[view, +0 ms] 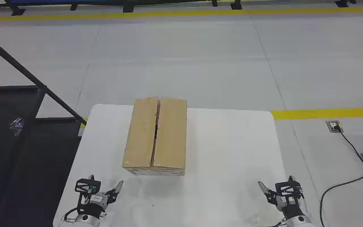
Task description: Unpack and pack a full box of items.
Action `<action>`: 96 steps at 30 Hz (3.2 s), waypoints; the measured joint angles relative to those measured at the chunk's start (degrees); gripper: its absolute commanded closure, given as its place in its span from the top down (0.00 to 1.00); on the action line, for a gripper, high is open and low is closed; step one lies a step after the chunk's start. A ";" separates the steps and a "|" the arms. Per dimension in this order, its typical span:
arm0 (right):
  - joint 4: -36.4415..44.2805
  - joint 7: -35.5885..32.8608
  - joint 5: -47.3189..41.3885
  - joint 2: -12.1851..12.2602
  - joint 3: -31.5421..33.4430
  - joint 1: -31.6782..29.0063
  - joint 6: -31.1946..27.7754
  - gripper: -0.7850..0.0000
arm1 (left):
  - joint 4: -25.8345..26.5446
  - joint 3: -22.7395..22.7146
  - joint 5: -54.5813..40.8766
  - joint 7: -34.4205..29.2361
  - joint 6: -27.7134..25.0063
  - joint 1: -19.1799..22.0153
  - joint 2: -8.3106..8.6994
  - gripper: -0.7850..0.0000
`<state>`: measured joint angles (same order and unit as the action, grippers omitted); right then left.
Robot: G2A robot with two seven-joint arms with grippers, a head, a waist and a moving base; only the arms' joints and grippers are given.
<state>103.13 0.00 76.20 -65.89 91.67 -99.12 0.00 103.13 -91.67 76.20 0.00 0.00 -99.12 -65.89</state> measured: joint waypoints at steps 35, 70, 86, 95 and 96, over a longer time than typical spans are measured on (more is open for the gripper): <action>10.27 3.35 27.70 -1.36 -16.73 6.92 1.93 1.00 | -4.12 -2.72 -6.77 7.63 -2.12 8.76 -0.62 1.00; 5.98 10.53 42.75 -2.45 -25.01 13.93 0.79 1.00 | -13.60 13.73 3.85 3.17 -0.55 22.02 -3.03 1.00; -5.50 -1.92 55.97 -6.97 -39.33 30.79 7.39 0.49 | -13.79 9.94 -0.69 4.71 1.45 19.53 -3.32 1.00; -7.70 -1.23 56.19 -7.73 -39.26 31.39 7.77 0.00 | -14.16 7.62 -2.04 4.84 1.45 19.03 -3.31 1.00; -7.77 -1.02 56.22 -7.79 -39.17 31.36 7.67 0.00 | -14.18 7.48 -2.09 4.81 1.43 19.02 -3.32 1.00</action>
<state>95.36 -1.02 132.42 -73.68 52.50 -67.76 7.67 88.95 -84.19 74.11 4.81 1.43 -80.10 -69.21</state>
